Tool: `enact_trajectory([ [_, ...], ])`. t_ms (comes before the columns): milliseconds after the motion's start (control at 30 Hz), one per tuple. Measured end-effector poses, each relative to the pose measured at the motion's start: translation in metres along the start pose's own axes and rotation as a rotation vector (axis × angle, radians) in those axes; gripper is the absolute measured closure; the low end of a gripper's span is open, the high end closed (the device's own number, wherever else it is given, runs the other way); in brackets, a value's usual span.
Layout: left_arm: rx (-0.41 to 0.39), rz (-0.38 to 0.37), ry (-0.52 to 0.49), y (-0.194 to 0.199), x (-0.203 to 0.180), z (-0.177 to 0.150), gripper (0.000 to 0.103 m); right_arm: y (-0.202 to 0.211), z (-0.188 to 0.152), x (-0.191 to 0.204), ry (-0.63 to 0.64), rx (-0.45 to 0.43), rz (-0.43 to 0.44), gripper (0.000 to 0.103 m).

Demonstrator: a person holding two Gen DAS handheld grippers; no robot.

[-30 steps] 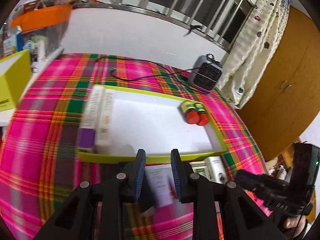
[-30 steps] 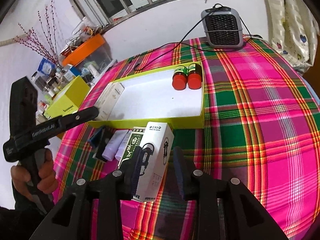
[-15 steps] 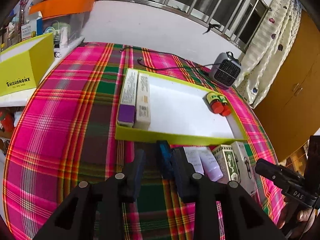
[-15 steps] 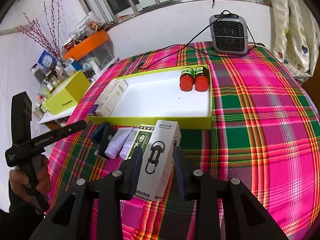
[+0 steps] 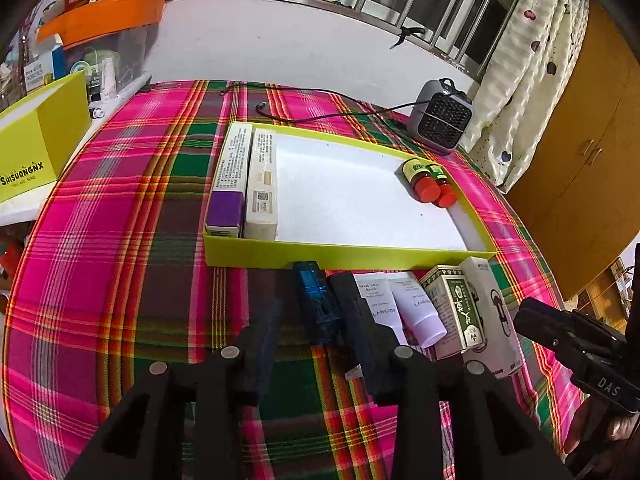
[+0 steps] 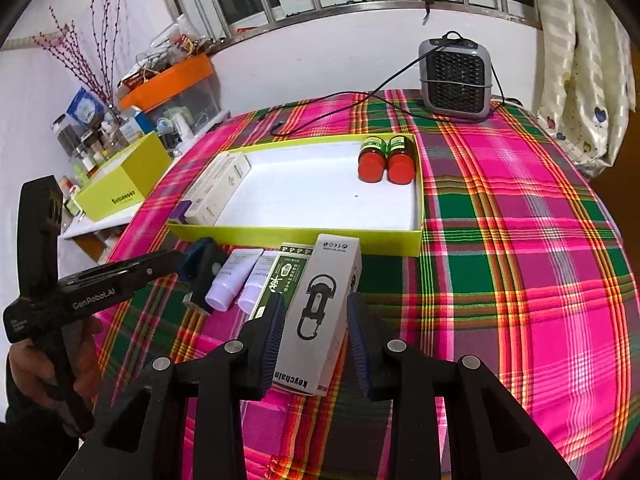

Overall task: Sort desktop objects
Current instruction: 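Withdraw left gripper toward blue device while right gripper moves to white keychain box, then grasp the blue device with left gripper while right gripper grasps the keychain box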

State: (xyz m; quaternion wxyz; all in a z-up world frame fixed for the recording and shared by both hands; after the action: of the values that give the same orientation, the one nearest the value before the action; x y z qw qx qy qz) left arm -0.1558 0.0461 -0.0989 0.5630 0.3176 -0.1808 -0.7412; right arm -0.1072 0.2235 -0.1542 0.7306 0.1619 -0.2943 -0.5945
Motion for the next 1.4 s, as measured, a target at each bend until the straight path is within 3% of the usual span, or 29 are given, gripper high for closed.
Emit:
enact_trajectory([
  [333, 0.017, 0.022, 0.016, -0.010, 0.005, -0.002, 0.067, -0.001, -0.002, 0.000, -0.005, -0.002, -0.015, 0.070],
  [633, 0.026, 0.028, 0.009, -0.013, 0.004, -0.004, 0.086, -0.003, -0.002, 0.000, -0.002, 0.003, -0.018, 0.070],
  [1133, 0.008, 0.039, -0.005, -0.006, 0.007, -0.004, 0.087, -0.006, -0.009, 0.010, 0.015, 0.021, -0.031, 0.070],
  [1400, 0.011, 0.039, -0.003, -0.007, 0.006, -0.006, 0.087, -0.007, -0.014, 0.009, 0.060, 0.026, -0.089, 0.068],
])
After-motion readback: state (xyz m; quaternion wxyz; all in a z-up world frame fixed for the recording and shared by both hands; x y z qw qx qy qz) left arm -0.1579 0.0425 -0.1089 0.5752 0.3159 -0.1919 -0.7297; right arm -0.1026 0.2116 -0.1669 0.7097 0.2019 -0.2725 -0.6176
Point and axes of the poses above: each gripper's, at about its wrist camera, not at the fingertips, and y roughly against the way its jaws point, x to its left, z to its top, the point moved 9 cm from there along -y, roughly the way its jaws point, and after that the axes turned 12 degrees about -x, right-handed, at the moved point
